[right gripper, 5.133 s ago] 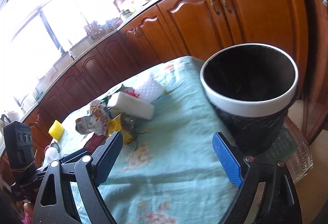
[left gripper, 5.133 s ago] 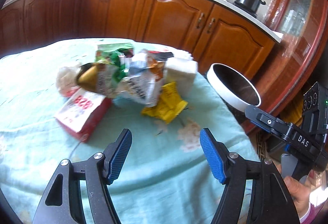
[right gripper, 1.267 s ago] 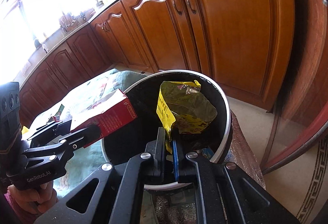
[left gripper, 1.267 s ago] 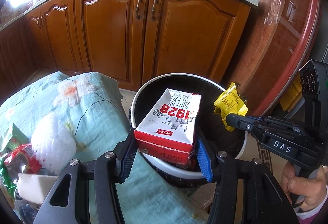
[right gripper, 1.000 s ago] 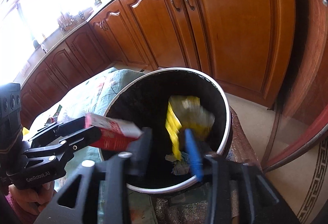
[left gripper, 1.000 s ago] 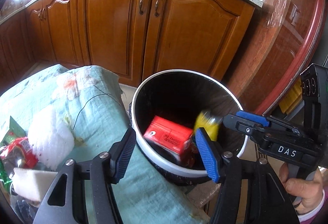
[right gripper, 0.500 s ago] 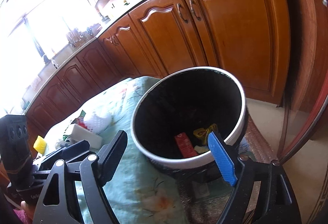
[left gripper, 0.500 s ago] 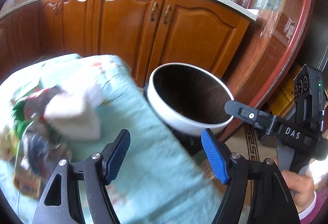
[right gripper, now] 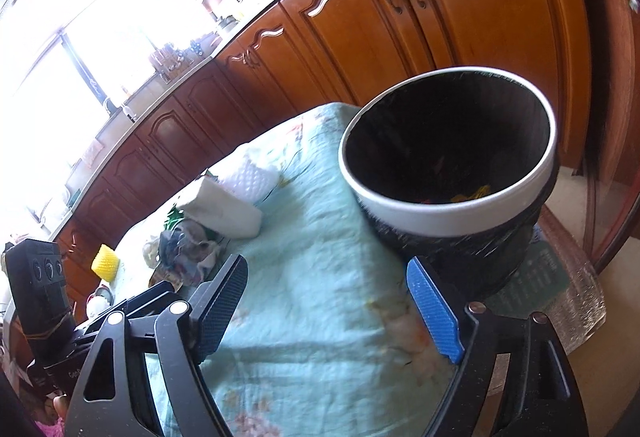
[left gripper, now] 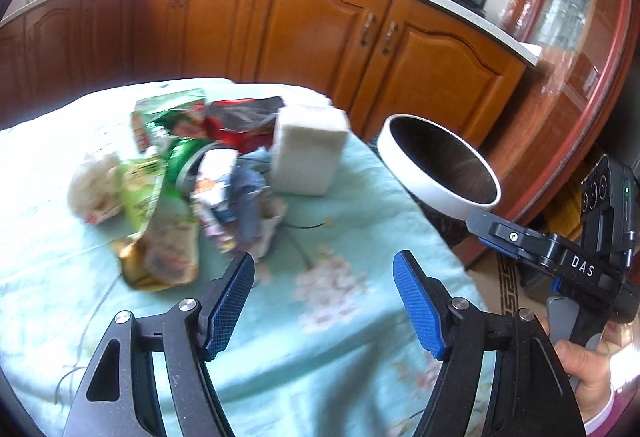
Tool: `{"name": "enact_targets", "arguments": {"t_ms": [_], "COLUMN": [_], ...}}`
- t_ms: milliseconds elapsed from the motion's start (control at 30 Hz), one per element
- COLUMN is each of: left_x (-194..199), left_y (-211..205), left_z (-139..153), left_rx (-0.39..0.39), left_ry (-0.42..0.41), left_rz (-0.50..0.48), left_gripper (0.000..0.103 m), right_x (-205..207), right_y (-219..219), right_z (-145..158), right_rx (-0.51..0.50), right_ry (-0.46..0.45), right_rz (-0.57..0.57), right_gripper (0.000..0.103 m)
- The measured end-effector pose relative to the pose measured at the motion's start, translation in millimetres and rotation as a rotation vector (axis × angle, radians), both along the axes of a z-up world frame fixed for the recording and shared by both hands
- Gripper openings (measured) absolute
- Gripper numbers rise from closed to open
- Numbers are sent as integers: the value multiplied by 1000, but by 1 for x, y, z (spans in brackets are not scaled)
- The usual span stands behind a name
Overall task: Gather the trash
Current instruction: 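Return both open tools to the remaining trash on the table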
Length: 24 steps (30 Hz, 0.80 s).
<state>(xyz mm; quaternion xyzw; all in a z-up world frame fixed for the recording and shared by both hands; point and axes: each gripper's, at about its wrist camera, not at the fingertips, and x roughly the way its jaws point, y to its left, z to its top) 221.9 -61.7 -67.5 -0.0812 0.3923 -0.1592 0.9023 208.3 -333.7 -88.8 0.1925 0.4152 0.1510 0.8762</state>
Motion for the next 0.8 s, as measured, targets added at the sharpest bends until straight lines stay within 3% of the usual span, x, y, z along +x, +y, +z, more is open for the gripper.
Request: {"name": "enact_targets", "arguments": {"t_ms": [300,667,800], "left_x": [-36,-37,-31], "left_y": [44,84,90], "left_z": [1,6,9], "left_rx": [-20,-26,7], "left_ry": [9,4,6], "left_rz": [99,190,201], "left_gripper": [71,71,70], "right_x": [-12,-11,-7], "right_y": [44,80,95], "right_z": [-3,-6,-4], "right_rx": [-11,-16,-9], "right_ry": [1,9,7], "right_rz": [79,151,179], "right_gripper": [84,84,83]}}
